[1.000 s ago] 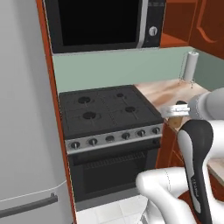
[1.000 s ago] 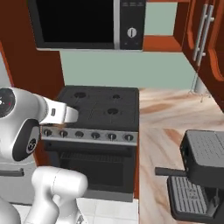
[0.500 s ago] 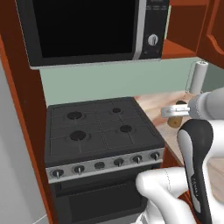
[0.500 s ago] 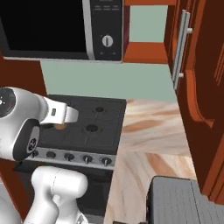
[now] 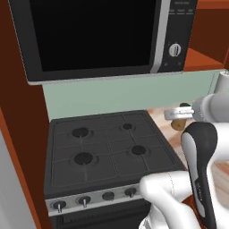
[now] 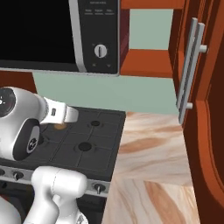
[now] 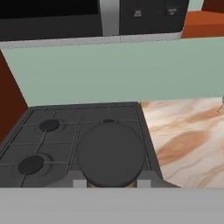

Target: Take 2 condiments from the cabinet and move them on the counter near the stove.Make sure the condiments are lined up with each other, next to each other.

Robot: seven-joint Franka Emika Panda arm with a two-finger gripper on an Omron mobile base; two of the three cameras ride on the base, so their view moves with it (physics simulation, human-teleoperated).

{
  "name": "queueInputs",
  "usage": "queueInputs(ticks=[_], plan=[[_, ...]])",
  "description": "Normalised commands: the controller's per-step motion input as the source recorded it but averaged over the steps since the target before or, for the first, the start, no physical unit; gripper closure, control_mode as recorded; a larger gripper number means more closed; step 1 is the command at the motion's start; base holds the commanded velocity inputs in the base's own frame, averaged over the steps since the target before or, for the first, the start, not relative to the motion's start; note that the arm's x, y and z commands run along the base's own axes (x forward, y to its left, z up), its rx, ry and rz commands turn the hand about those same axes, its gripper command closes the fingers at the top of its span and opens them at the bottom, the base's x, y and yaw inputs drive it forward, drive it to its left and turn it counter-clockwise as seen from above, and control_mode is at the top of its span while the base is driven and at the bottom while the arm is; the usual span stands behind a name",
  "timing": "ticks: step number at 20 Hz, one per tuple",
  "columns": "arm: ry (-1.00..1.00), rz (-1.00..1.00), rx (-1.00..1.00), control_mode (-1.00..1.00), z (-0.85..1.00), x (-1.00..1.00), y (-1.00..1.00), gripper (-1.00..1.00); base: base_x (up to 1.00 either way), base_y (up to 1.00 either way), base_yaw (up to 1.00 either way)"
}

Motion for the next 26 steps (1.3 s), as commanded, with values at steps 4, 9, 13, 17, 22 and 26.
queueInputs(ticks=[4,9,13,17,22,26], plan=[[0.00,0.00,0.00,1.00,0.00,0.00,0.00,1.00,0.63,0.00,0.05],[0.00,0.00,0.00,1.00,0.00,0.00,0.00,1.00,0.03,-0.01,0.00],[0.15,0.00,0.07,-1.00,-0.47,0.04,-0.64,1.00,0.01,-0.06,0.00],[0.25,0.00,0.26,-1.00,-0.88,0.20,-1.00,1.00,0.00,0.00,0.00],[0.14,0.00,0.25,-1.00,-0.73,0.49,-0.82,1.00,0.00,0.00,0.00],[0.01,0.00,0.15,-1.00,-0.62,0.99,-0.56,1.00,0.00,0.00,0.00]])
